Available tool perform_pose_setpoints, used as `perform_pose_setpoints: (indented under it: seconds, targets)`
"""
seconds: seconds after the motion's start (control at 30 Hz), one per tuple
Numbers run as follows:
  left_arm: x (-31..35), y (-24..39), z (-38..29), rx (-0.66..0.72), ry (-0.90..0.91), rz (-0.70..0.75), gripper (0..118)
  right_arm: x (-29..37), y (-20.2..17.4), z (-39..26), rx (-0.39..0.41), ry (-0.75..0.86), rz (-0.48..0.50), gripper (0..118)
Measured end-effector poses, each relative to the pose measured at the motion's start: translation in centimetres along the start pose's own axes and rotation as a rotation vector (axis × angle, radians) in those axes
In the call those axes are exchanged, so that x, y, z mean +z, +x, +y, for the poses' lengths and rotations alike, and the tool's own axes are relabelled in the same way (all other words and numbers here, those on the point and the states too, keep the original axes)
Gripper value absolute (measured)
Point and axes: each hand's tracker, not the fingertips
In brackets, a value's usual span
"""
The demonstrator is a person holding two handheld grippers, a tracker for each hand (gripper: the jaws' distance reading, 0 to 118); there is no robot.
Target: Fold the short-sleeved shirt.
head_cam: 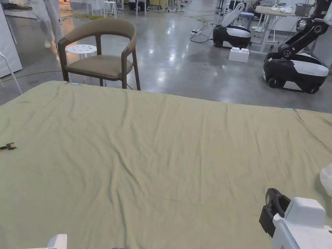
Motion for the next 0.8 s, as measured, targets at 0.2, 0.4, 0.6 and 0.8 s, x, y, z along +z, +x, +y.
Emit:
perform_pose_setpoints:
  seconds: [0.2,0.4,0.6,0.8]
  targets:
    - [-2.8,-3.0,-0.9,0.123,-0.011,-0.235,73,0.2,-0.2,-0.2,-0.004,-0.017,-0.001,0]
    - [-5.1,-2.4,-1.0,0.057,-0.085,-0.160,17,0.4,-0.1,-0.1,-0.005,-0.022,-0.010,0]
    - [-2.8,-0.9,-0.6,-0.009,-0.011,-0.196,9,0.5,0.0,-0.1,0.002,-0.028,-0.014,0]
    - [2.0,3.0,1.5,-0.105,0.042,-0.112,9,0.4,0.2,-0.1,0.009,-0.035,-0.013,0]
